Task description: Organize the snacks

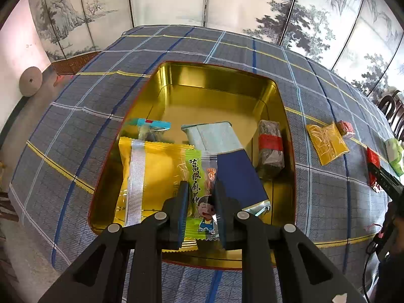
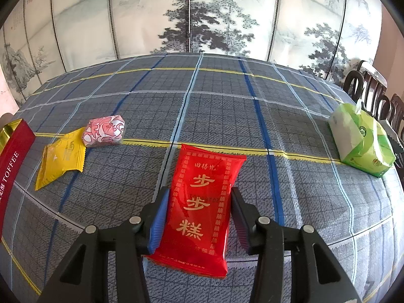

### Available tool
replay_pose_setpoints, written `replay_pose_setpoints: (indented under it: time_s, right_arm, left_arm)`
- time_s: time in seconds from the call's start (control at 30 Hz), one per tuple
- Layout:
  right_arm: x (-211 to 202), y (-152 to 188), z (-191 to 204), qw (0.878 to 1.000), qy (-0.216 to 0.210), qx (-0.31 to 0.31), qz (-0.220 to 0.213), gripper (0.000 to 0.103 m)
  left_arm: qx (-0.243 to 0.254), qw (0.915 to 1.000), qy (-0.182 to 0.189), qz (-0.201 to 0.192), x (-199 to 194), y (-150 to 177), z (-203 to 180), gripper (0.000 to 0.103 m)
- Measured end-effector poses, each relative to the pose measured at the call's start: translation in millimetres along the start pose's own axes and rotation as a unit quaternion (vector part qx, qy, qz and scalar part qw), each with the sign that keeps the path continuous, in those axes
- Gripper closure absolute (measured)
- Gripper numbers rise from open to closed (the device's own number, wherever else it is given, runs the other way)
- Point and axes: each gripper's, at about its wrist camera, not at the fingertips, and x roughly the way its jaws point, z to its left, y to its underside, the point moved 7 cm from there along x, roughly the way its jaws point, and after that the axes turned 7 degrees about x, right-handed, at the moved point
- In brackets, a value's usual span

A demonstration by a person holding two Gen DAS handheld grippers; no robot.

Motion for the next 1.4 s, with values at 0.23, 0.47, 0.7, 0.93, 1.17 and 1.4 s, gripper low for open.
replay_pose_setpoints:
  time_s: [0.23, 0.47, 0.7, 0.93, 1.17, 1.4]
  right_arm:
    - [0, 0, 1, 1.0, 0.014, 0.008, 0.005, 0.056]
    - [-1, -1, 5, 0.999, 0.028, 0.017, 0.013, 0.056]
    - [-7, 2, 14, 0.999, 0.033, 0.02, 0.015, 0.057]
    - [-23, -1, 34, 1.0, 0.019, 0.016, 0.011, 0.057]
    - [-38, -1, 71, 1.0, -0.007, 0.0, 0.008, 0.057]
    - [-49, 7, 107, 0.999, -0.033, -0.021, 0.008, 0.057]
  left_arm:
    - [0.005, 1.0, 0.003, -0.002, -5, -2, -1, 0.065]
    - [0.013, 0.9998, -0.002, -0.013, -13, 0, -2, 0.048]
    - [0.017, 0.9994, -0.003, -0.032, -26, -1, -2, 0.035]
    - [0.015, 0.9989, -0.007, -0.043, -32, 2, 1, 0.026]
    - [0.015, 0.9985, -0.01, -0.052, -40, 6, 6, 0.021]
    - [0.002, 0.9974, -0.028, -0.067, -52, 10, 20, 0.017]
